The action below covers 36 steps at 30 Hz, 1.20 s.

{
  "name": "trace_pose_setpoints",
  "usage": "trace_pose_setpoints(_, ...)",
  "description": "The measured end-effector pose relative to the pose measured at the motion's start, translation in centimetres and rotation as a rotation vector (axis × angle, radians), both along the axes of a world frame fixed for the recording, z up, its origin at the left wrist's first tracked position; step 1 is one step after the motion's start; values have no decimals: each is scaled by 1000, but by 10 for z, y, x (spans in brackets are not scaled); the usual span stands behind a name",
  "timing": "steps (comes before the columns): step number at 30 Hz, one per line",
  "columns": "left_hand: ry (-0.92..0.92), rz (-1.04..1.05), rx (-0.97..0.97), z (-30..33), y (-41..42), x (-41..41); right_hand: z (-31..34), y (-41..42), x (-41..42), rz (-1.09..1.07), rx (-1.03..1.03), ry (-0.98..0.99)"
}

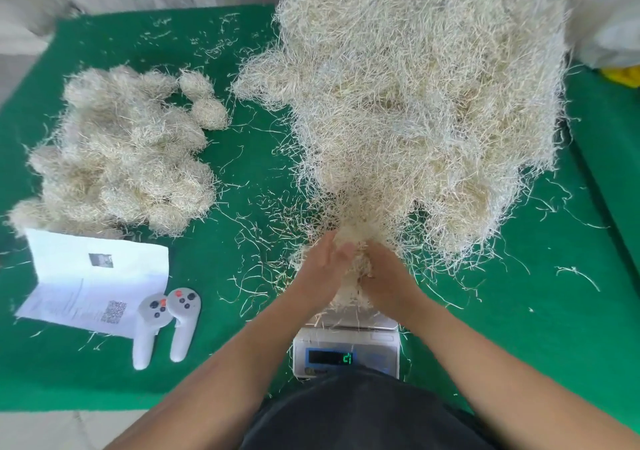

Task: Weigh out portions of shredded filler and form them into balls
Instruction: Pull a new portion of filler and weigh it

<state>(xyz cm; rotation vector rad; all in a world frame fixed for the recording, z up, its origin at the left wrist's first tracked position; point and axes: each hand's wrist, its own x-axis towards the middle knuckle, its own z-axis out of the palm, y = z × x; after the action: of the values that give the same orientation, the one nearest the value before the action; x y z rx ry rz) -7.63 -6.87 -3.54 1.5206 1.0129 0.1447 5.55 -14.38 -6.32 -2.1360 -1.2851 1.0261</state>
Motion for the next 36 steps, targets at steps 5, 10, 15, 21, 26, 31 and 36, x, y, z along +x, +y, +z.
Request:
trace_pose_setpoints(5,-308,508,-281,23,3,26,43,15,-21,-287,264,589)
trace_pose_setpoints(10,-501,816,-396,54,31,31,77,25,-30,-440,538,630)
trace_pose_setpoints(15,-409,777,-278,83,35,44,102,40,-36,-432,440,1008)
trace_pose_setpoints(21,-170,553,61,79,31,56,123,58,-24,-580,545,826)
trace_pose_setpoints(26,-670,456,-452,85,37,41,131,72,-23,-663,584,796)
trace_pose_setpoints(31,-584,522,-490,123,44,55,139,94,-25,-582,715,767)
trace_pose_setpoints(36,-504,362,-392,148,48,62,145,104,2,-625,755,302)
